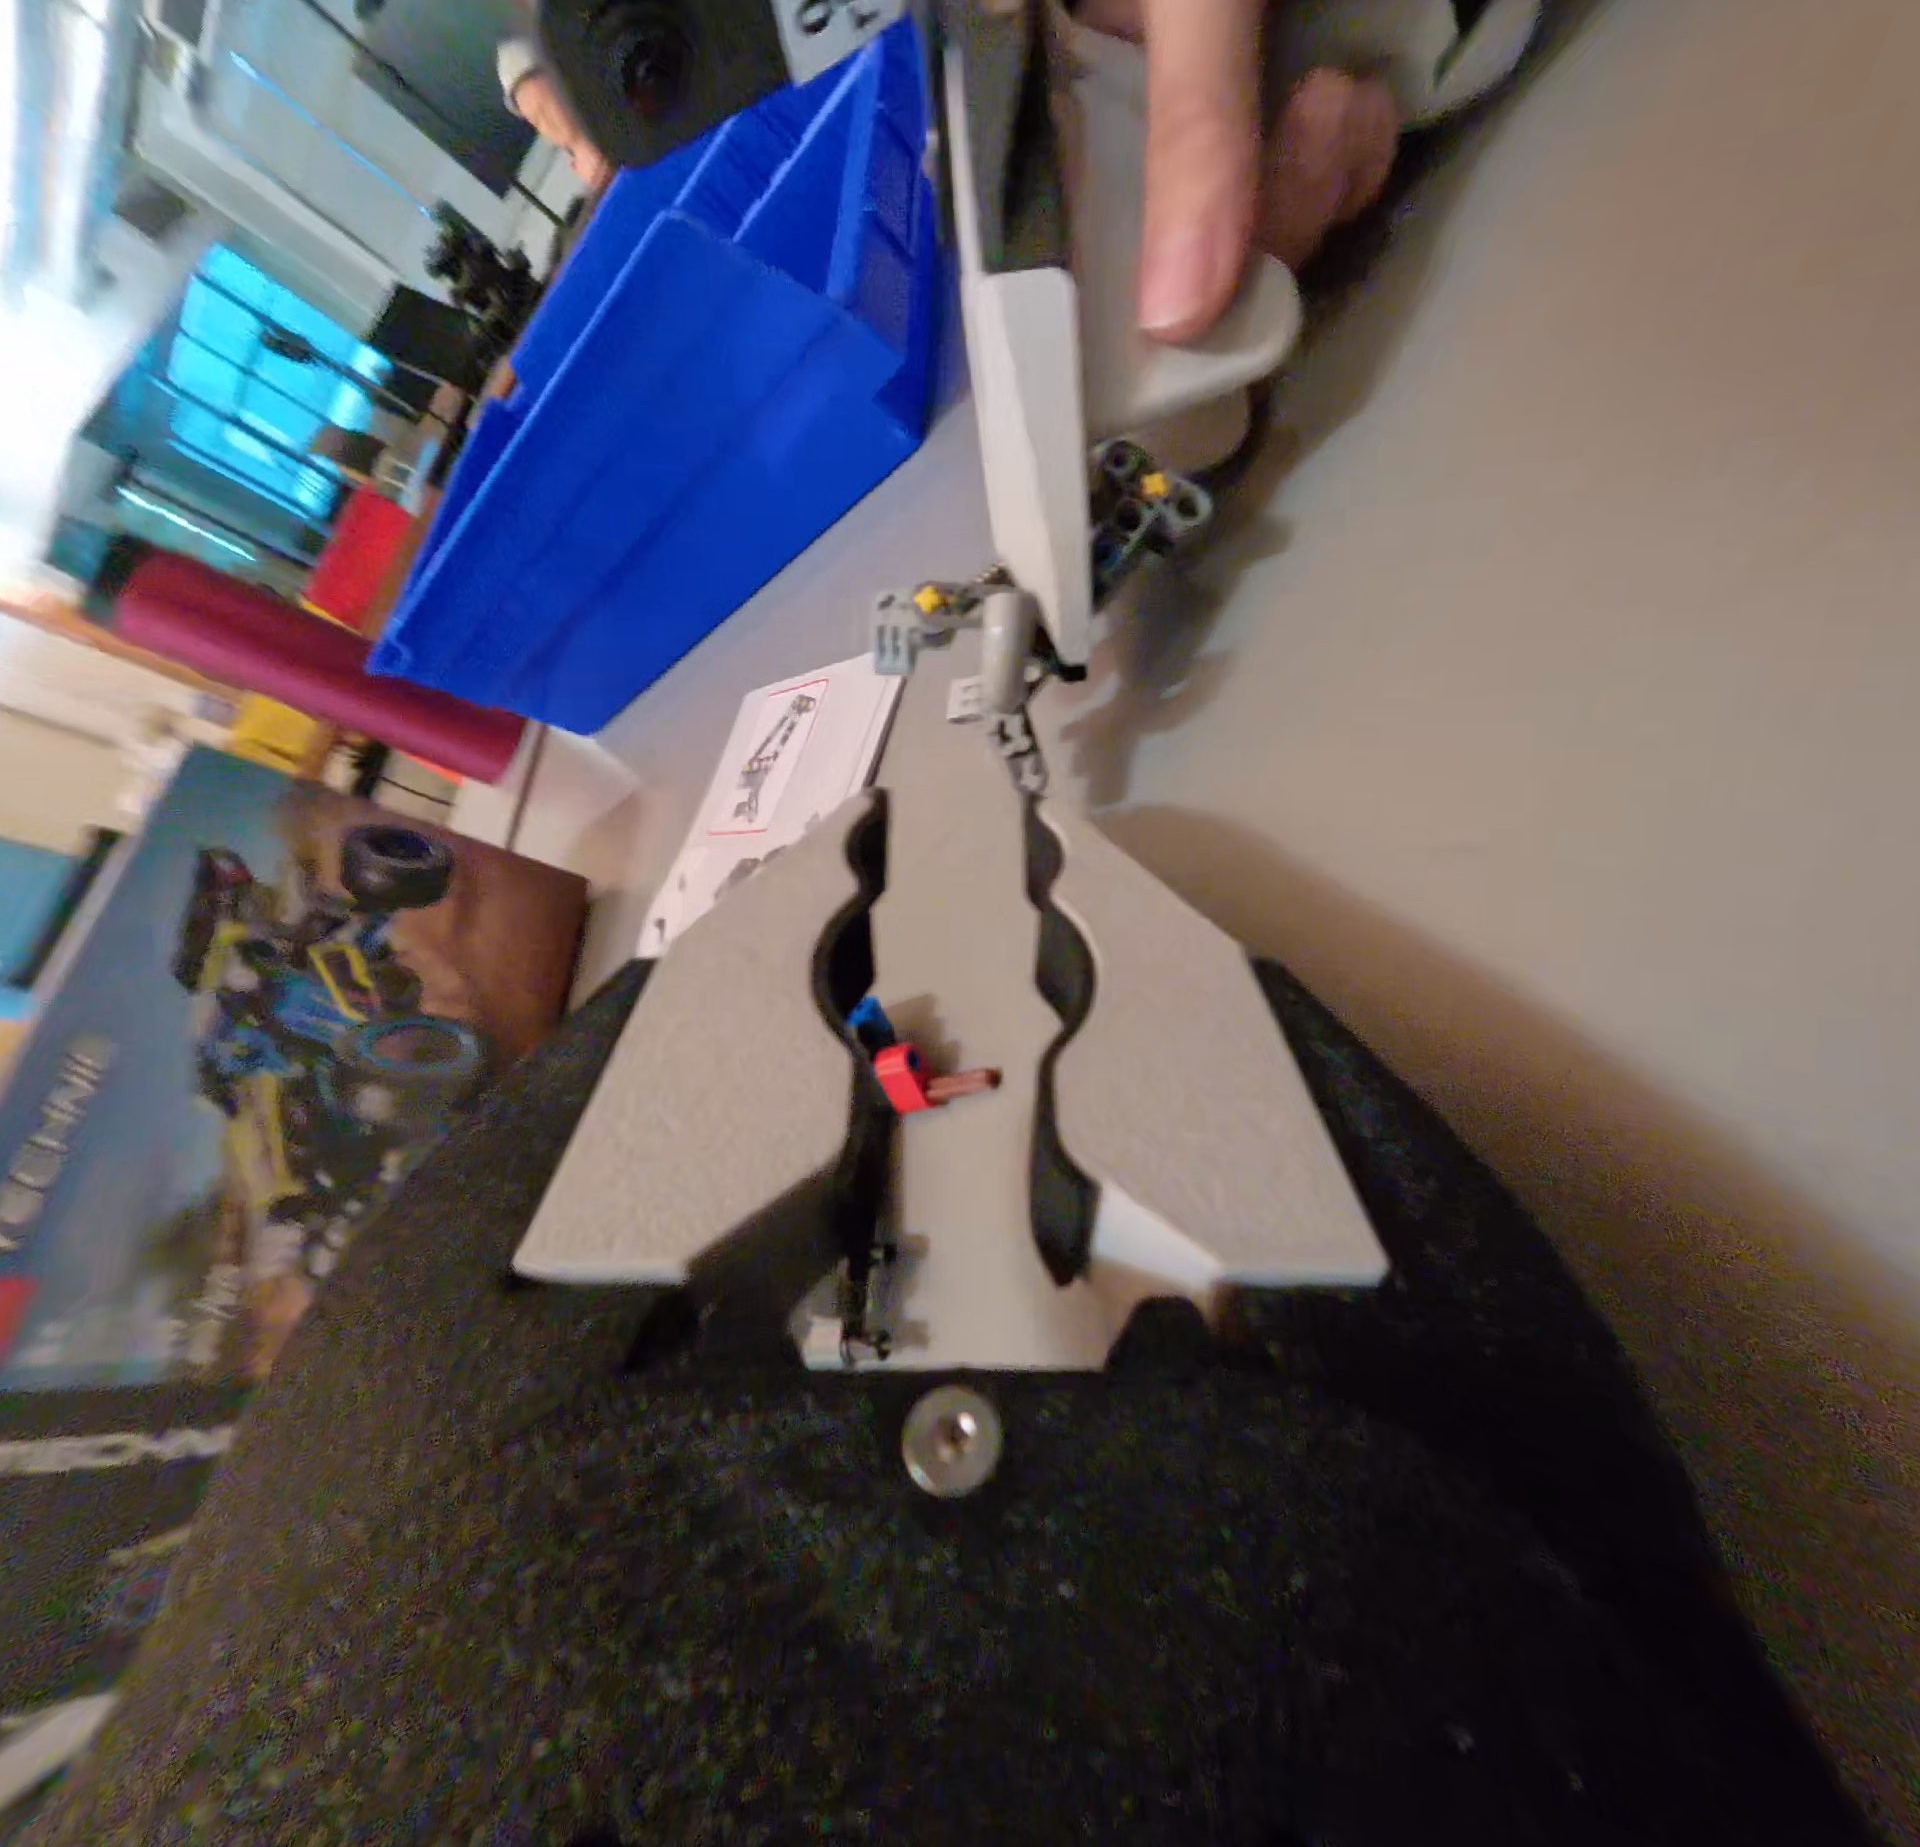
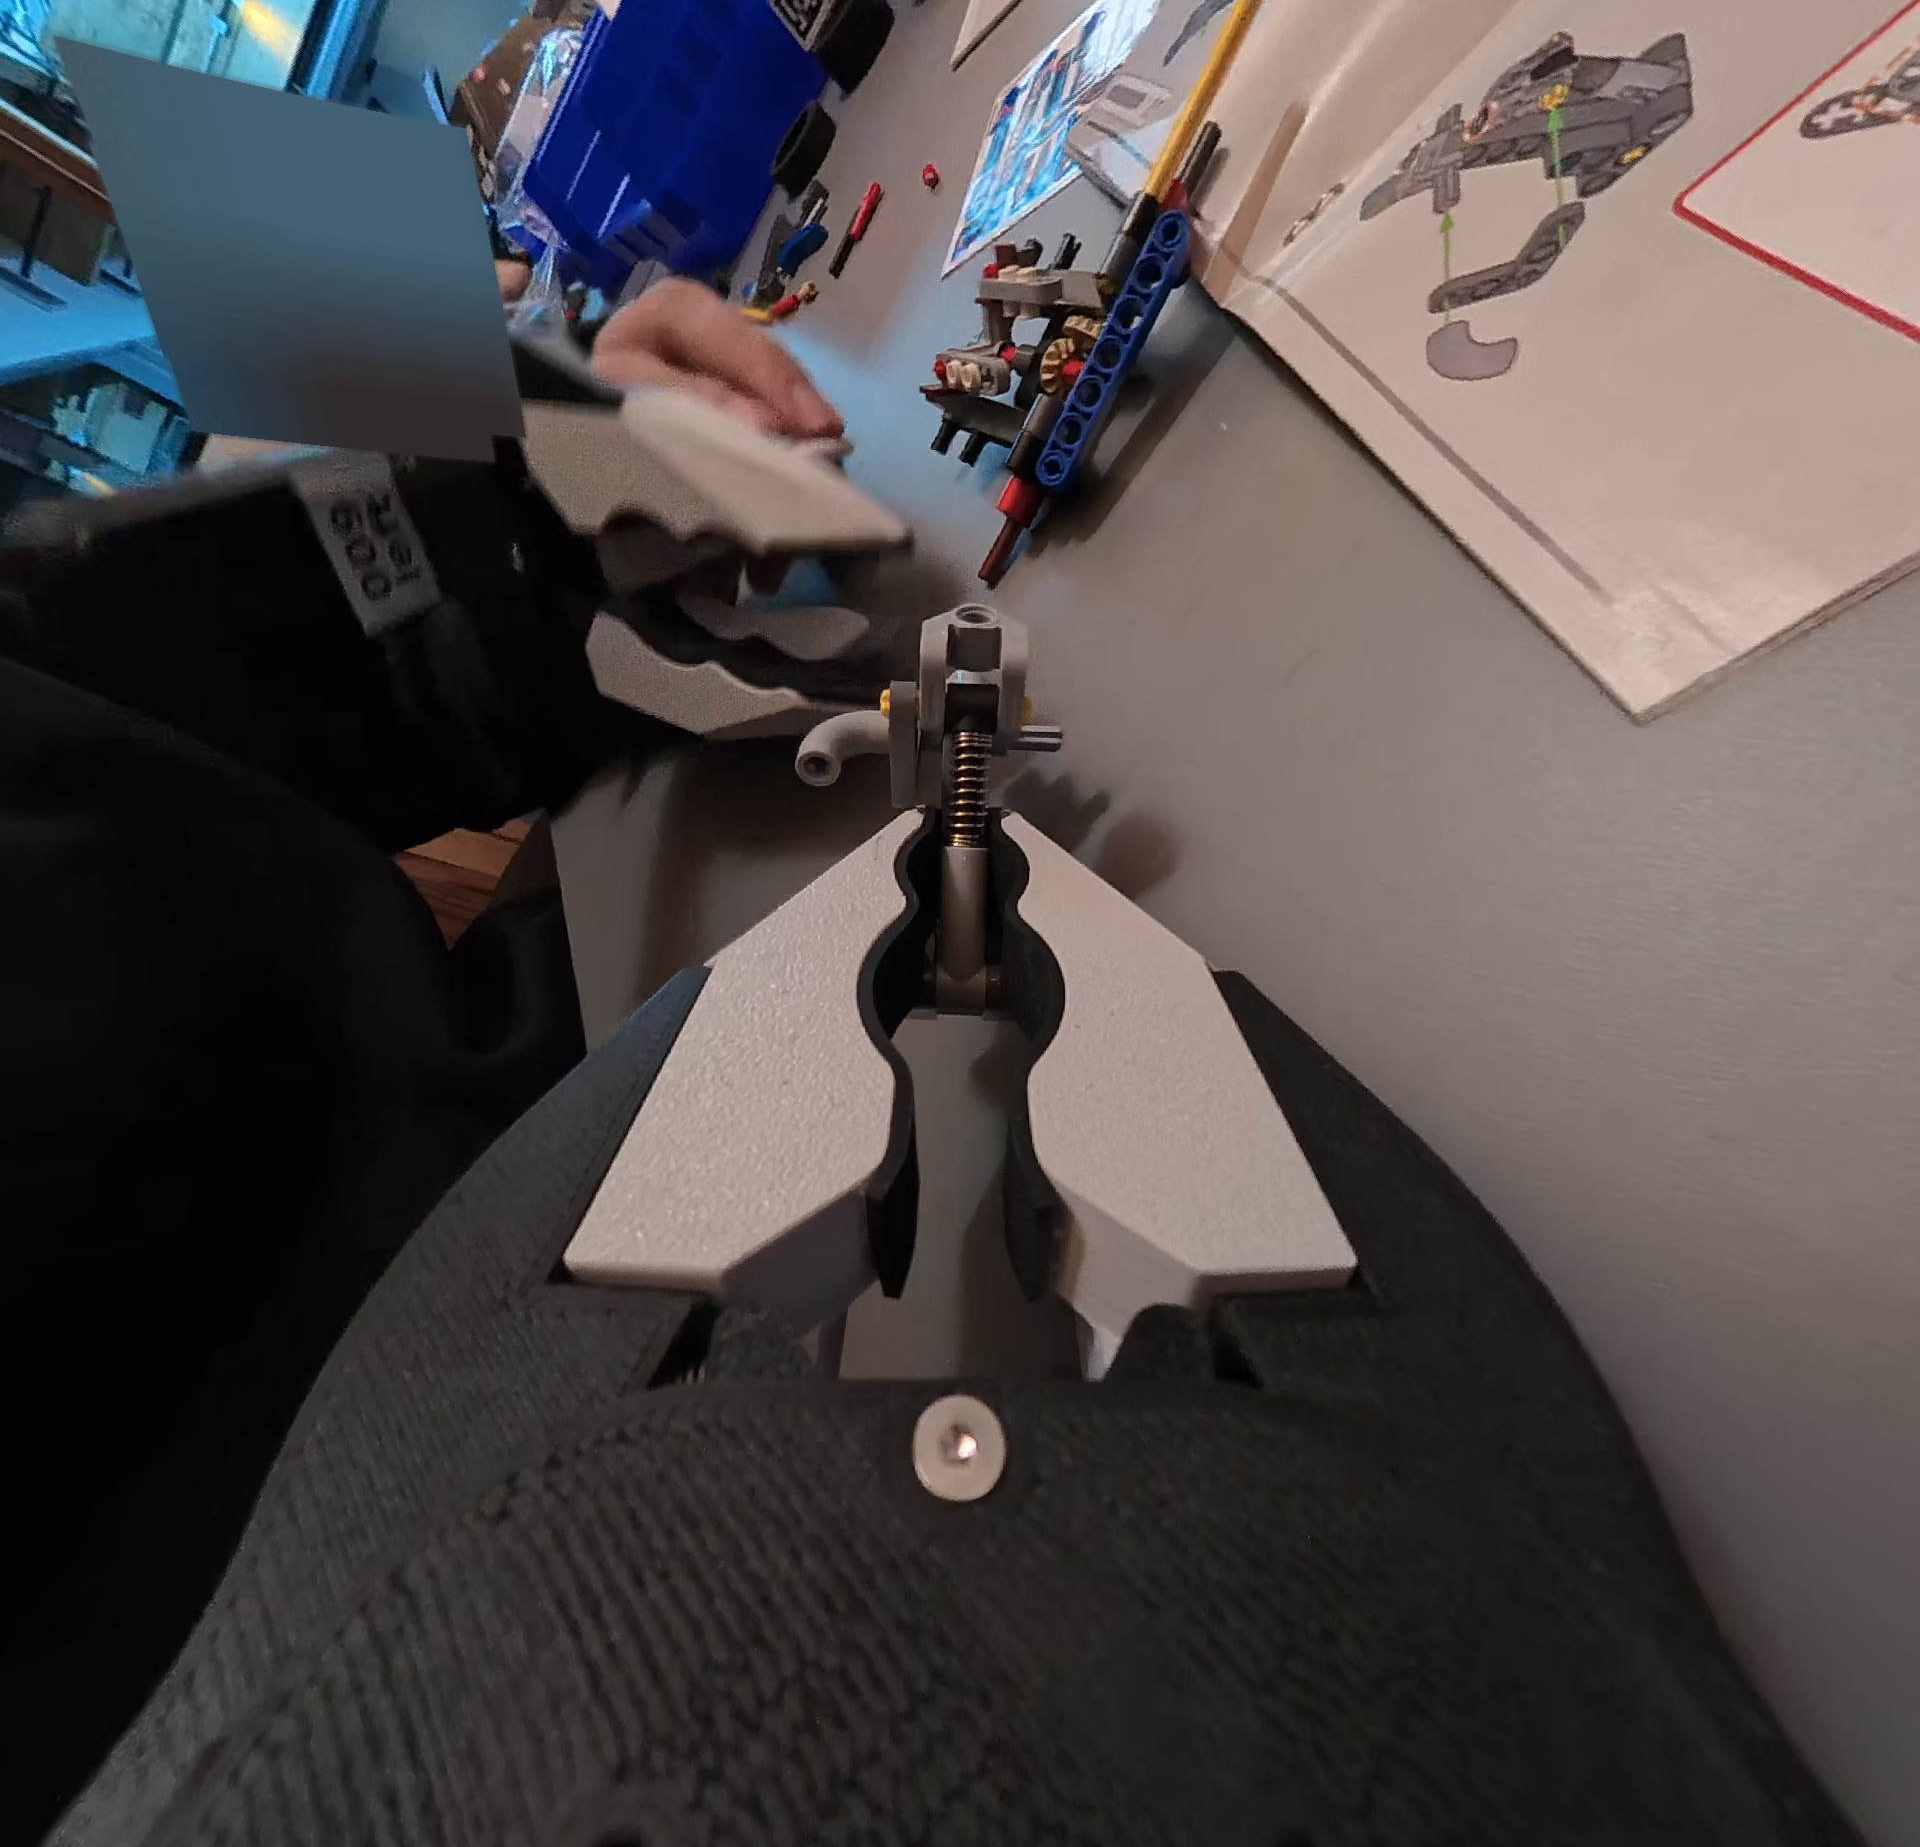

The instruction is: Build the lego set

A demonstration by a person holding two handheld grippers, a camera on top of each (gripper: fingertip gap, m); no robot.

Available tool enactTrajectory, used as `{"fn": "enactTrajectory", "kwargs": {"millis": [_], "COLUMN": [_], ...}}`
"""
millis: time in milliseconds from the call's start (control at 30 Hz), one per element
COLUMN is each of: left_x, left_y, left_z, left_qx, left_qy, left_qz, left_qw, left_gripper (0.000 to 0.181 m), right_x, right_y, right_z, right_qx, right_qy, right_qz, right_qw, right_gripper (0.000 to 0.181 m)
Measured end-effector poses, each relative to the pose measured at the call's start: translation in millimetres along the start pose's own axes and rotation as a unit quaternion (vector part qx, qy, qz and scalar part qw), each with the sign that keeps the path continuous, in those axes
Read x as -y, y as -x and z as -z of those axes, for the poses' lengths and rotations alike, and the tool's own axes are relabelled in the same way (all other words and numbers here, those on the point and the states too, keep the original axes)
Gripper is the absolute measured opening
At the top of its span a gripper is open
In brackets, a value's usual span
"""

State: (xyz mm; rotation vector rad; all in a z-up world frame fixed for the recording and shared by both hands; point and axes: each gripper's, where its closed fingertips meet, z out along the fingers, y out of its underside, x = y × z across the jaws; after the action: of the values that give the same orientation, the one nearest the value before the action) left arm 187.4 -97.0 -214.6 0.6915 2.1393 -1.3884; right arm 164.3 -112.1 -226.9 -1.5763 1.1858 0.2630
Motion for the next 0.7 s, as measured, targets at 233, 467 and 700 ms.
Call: {"fn": "enactTrajectory", "kwargs": {"millis": [233,467,700], "left_x": [9.8,10.8,8.3], "left_y": [-16.4,-25.9,-20.9], "left_z": [-1.4,-6.3,-8.0], "left_qx": [-0.057,-0.050,-0.031], "left_qy": [-0.022,-0.005,0.009], "left_qz": [0.004,-0.041,-0.038], "left_qw": [0.998,0.998,0.999], "left_gripper": [0.068,0.045,0.034], "right_x": [-11.2,-17.9,-19.3], "right_y": [14.1,12.8,10.9], "right_z": [-7.4,-11.9,-12.9], "right_qx": [0.018,0.000,-0.007], "right_qy": [0.040,0.063,0.068], "right_qz": [0.050,0.068,0.067], "right_qw": [0.998,0.996,0.995], "right_gripper": [0.005,0.005,0.005]}}
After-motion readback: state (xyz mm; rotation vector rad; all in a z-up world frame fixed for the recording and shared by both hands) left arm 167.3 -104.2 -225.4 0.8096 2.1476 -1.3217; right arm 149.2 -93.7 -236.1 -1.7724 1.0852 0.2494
